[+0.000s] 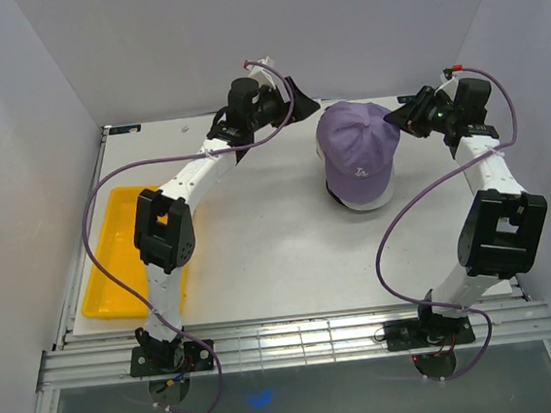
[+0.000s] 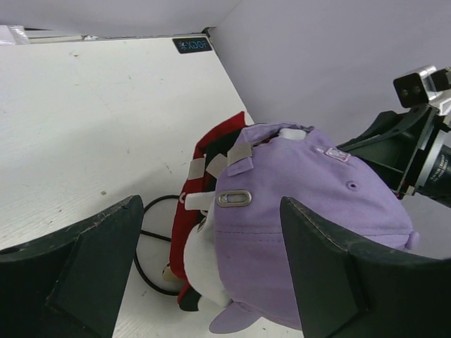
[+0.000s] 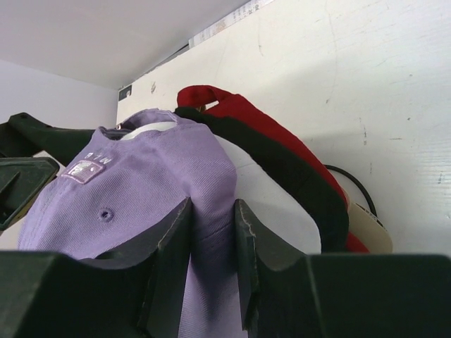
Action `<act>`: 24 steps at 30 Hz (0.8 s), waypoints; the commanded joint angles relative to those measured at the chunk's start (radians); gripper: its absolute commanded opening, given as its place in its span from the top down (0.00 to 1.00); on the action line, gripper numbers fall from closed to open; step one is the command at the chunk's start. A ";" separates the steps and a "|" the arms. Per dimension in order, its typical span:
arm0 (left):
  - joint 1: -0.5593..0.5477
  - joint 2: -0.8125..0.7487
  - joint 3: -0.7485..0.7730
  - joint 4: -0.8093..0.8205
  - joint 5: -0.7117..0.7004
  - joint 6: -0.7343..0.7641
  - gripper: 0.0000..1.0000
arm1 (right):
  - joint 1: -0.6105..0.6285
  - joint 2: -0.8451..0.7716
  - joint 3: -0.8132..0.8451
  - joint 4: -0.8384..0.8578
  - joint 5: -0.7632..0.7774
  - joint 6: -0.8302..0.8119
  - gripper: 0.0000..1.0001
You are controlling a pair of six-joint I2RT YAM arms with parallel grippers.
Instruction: Stack the hats
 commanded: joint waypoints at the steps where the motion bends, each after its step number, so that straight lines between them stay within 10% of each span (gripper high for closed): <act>1: -0.002 -0.015 0.014 0.059 0.087 -0.019 0.12 | 0.010 0.012 0.059 -0.009 0.005 -0.035 0.66; 24: -0.053 0.180 0.132 0.098 0.130 -0.084 0.62 | 0.055 0.069 0.099 -0.129 0.106 -0.137 0.55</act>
